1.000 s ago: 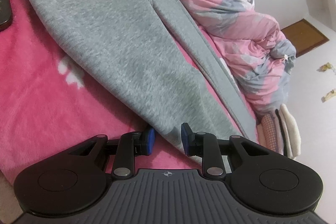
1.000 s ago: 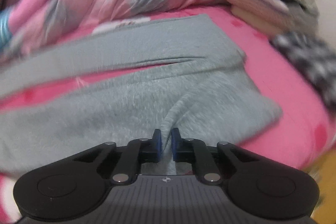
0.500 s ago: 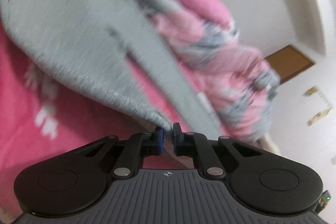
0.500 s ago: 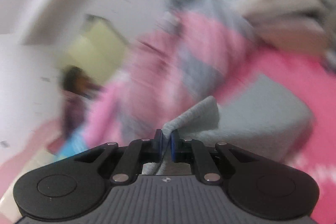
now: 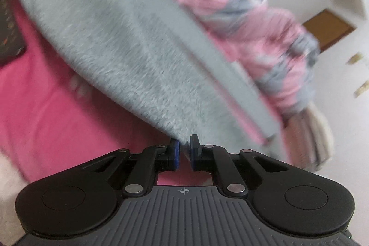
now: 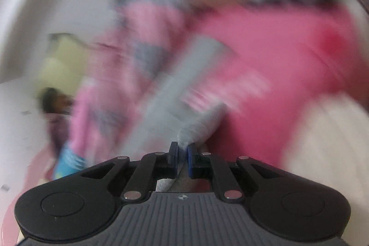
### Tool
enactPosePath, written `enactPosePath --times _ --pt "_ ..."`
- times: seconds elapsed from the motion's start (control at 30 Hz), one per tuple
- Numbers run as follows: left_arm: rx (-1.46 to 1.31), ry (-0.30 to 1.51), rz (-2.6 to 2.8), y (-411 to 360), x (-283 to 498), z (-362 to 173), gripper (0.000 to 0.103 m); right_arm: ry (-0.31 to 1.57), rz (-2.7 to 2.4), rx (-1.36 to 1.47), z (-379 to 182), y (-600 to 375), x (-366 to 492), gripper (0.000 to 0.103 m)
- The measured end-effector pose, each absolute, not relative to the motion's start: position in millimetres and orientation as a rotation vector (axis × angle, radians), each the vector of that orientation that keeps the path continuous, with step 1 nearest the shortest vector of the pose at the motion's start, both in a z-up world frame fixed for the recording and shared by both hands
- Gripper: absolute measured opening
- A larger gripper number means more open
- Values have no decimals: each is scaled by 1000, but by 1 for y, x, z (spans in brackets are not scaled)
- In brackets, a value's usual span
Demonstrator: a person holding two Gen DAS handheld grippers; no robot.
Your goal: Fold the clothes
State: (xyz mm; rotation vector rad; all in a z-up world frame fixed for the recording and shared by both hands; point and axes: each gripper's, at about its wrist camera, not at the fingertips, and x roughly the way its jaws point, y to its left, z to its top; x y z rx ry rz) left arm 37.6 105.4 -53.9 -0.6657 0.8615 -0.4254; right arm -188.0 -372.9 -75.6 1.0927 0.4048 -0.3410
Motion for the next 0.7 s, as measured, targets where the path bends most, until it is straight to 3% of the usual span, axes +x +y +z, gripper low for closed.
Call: enactPosePath --times 0.13,0.2,0.27,0.33,0.5,0.53,0.6,0.67,0.7 --pt "-595 911 -399 105 33 -63 8 444 -333 1031 -77 -375 -192 17" --pt "-572 904 -397 104 31 -60 9 432 -321 882 -56 -371 -185 33" --pt "-553 896 -394 104 27 -59 11 412 -292 737 -36 -368 -177 64" --pt "-540 889 -391 104 24 -58 14 403 -269 658 -24 -370 -166 75" --pt "-505 851 -399 99 16 -50 14 519 -297 662 -42 -396 -127 78" --pt "-494 839 -404 98 14 -48 14 555 -298 680 -52 -402 -119 77" --pt "-471 812 -415 94 10 -44 14 611 -282 726 -71 -411 -109 53" --pt "-448 785 -424 88 9 -39 14 599 -243 782 -79 -415 -111 4" --pt "-443 777 -430 84 9 -38 14 569 -223 810 -79 -415 -116 5"
